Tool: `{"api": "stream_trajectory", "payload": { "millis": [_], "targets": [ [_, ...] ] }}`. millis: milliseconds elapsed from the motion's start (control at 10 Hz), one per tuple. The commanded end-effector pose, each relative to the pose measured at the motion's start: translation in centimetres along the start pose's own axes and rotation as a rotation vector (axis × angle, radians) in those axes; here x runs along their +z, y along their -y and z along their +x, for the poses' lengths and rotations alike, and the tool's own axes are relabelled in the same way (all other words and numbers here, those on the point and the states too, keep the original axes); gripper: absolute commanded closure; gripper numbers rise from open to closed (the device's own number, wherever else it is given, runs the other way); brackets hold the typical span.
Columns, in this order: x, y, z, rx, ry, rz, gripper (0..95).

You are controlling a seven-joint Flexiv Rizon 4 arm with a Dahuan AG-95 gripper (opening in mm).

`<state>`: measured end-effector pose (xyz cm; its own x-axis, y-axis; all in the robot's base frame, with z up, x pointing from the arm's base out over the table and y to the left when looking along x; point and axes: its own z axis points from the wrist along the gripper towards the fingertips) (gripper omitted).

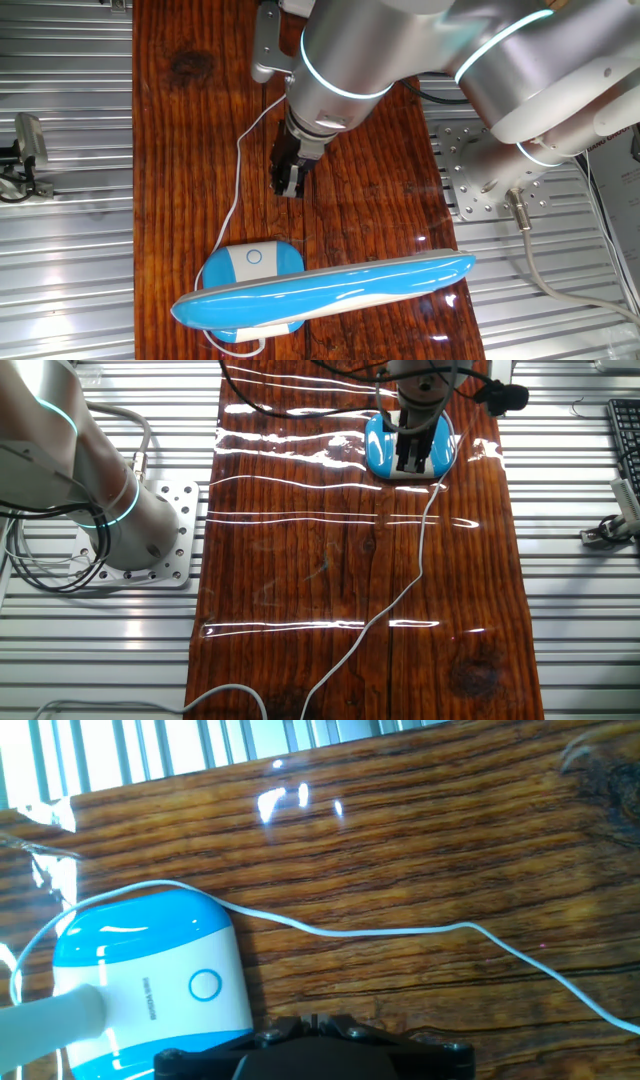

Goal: Turn on the desk lamp by pressing the button

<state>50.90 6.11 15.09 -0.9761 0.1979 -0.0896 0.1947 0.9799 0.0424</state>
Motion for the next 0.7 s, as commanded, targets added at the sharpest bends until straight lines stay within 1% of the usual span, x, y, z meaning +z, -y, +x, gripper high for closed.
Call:
{"api": "stream_trajectory", "payload": {
  "millis": [100,500,700],
  "targets": [
    [-0.01,-0.37,-0.02,-0.005,-0.002,0.0,95.0],
    [0.01,-0.4,-0.01,-0.017,0.012,-0.004,95.0],
    [0.01,-0.4,-0.01,-0.007,0.029,-0.007,95.0]
  ]
}}
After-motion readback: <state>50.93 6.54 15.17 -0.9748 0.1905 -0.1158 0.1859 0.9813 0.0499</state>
